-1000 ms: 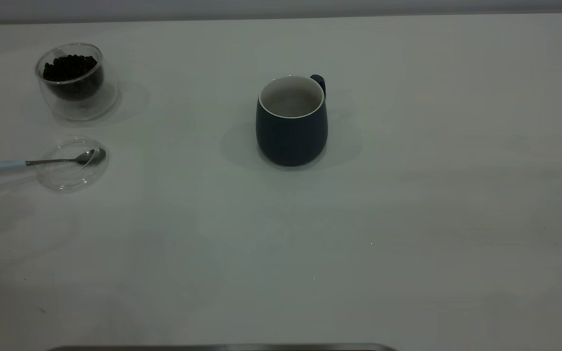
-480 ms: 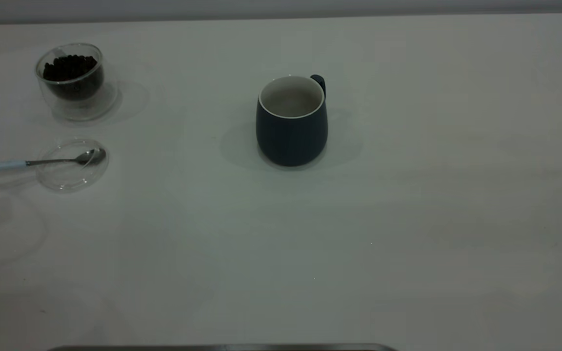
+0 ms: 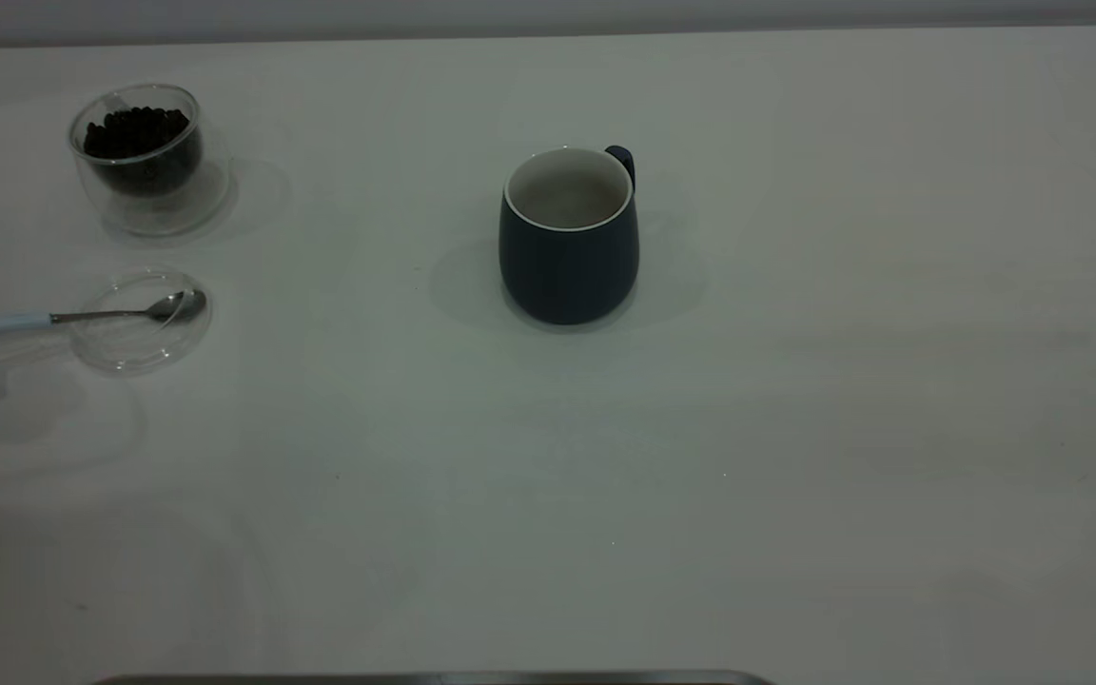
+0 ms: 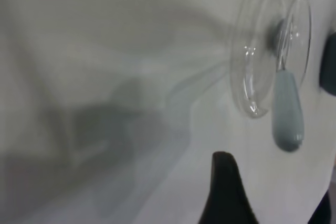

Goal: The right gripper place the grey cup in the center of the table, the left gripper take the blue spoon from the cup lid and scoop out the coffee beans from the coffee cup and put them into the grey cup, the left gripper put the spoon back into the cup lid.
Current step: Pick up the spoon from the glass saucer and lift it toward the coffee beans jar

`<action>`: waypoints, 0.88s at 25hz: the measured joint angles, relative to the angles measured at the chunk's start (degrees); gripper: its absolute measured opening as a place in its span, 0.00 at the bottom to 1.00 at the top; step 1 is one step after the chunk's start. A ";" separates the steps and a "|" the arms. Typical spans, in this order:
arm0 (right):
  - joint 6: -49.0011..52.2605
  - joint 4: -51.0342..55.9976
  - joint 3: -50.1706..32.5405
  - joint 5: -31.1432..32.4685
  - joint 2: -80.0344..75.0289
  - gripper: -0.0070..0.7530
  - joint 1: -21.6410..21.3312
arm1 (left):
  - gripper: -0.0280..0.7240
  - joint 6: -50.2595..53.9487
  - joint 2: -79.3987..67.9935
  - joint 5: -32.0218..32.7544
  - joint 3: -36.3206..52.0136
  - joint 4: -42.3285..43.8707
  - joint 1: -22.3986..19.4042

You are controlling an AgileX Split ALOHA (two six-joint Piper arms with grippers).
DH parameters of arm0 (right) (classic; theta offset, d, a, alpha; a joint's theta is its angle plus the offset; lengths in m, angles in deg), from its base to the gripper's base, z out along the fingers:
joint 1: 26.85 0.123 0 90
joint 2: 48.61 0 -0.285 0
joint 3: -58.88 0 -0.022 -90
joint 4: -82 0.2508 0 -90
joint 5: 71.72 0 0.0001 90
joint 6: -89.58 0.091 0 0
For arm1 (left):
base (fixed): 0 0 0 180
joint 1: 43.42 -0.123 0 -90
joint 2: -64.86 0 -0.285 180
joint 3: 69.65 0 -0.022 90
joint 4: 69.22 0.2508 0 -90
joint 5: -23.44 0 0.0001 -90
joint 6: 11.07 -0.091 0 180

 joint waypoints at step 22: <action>0.00 0.00 0.00 0.00 0.00 0.62 0.00 | 0.81 -6.51 -3.06 0.10 -0.93 -8.21 2.86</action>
